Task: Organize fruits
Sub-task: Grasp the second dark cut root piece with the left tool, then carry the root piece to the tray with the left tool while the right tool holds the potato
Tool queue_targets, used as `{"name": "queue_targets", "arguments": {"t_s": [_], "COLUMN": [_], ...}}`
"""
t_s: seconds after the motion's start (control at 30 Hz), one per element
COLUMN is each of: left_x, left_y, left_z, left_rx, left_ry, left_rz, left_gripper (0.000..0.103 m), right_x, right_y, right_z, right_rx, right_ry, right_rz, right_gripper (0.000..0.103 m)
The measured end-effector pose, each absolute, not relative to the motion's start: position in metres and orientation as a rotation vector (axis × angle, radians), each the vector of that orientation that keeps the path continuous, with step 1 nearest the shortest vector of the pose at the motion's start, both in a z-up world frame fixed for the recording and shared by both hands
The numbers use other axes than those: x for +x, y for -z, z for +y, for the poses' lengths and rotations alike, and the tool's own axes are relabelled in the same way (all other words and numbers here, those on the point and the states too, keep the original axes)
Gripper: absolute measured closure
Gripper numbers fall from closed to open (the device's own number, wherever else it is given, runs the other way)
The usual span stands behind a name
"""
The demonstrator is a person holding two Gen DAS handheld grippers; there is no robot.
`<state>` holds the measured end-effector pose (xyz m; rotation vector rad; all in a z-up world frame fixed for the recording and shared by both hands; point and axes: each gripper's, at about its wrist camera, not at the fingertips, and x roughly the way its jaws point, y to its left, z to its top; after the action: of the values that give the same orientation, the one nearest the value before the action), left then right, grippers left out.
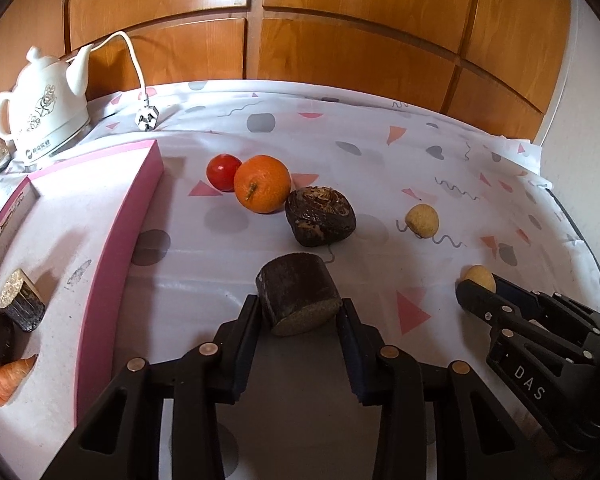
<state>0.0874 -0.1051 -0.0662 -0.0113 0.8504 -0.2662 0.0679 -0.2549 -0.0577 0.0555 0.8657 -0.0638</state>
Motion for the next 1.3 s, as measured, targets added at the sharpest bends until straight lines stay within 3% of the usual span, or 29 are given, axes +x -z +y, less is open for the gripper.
{"name": "queue_targets", "arguments": {"t_s": [0.93, 1.3], "left_x": [0.08, 0.061], "left_y": [0.061, 0.022], "left_z": [-0.104, -0.076], "left_rx": [0.021, -0.048], "left_ry": [0.282, 0.315], "left_rz": [0.849, 0.818], "left_gripper": [0.065, 0.067], "right_x": [0.068, 0.069], "right_y": [0.059, 0.058], "right_z": [-0.254, -0.249], "right_rx": [0.037, -0.005], "right_ry": [0.067, 0.073], "right_rz": [0.867, 0.878], "right_gripper": [0.077, 0.078]}}
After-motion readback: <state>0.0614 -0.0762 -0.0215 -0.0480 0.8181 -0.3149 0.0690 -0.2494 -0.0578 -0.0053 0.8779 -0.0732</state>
